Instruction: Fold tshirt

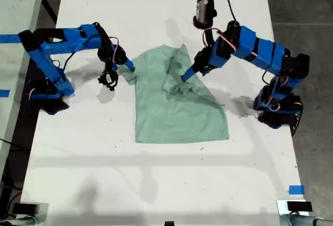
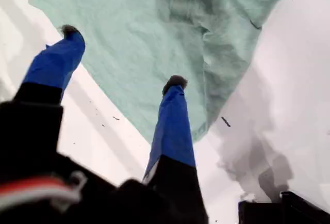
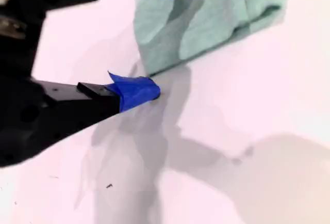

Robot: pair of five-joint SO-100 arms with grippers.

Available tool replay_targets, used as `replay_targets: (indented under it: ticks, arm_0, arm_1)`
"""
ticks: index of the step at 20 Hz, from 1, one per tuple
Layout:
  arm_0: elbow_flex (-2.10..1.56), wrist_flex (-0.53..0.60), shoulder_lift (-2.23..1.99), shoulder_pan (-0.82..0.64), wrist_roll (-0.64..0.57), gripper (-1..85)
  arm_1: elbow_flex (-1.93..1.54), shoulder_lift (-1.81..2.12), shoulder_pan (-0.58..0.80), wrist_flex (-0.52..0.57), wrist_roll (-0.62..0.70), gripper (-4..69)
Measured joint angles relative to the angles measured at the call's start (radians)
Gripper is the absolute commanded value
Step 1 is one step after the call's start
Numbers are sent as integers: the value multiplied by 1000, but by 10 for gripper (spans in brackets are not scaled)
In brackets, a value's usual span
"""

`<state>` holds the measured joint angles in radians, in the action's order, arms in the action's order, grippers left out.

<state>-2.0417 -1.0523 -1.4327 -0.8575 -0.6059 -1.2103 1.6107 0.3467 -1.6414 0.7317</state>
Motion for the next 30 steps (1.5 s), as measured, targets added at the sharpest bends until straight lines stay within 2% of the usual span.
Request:
replay_targets:
  ticks: [1, 2, 3, 7, 13, 18, 23, 28, 30]
  arm_0:
    - [17, -6, 29, -2, 5, 224]
    - [26, -11, 37, -8, 6, 57]
    - [26, -8, 38, -18, -2, 1]
    - [-15, 12, -20, -37, -11, 1]
    - [-77, -149, -417, -133, -12, 1]
    - [-25, -198, -468, -57, 51, 1]
    - [275, -236, -270, 80, 112, 1]
    - [887, -373, 229, 224, 126, 1]
    - [1052, -359, 374, 252, 132, 1]
  arm_1:
    - [-29, 34, -2, 0, -9, 333]
    - [-66, 71, -5, 0, -14, 333]
    - [-98, 104, -5, 3, -20, 332]
    - [-258, 232, -5, 54, -32, 326]
    - [-428, 385, 17, 107, -38, 315]
    - [-495, 434, 23, 126, -43, 308]
    - [-503, 439, 23, 130, -57, 302]
    - [-534, 471, 23, 135, -77, 302]
    - [-554, 482, 20, 143, -87, 301]
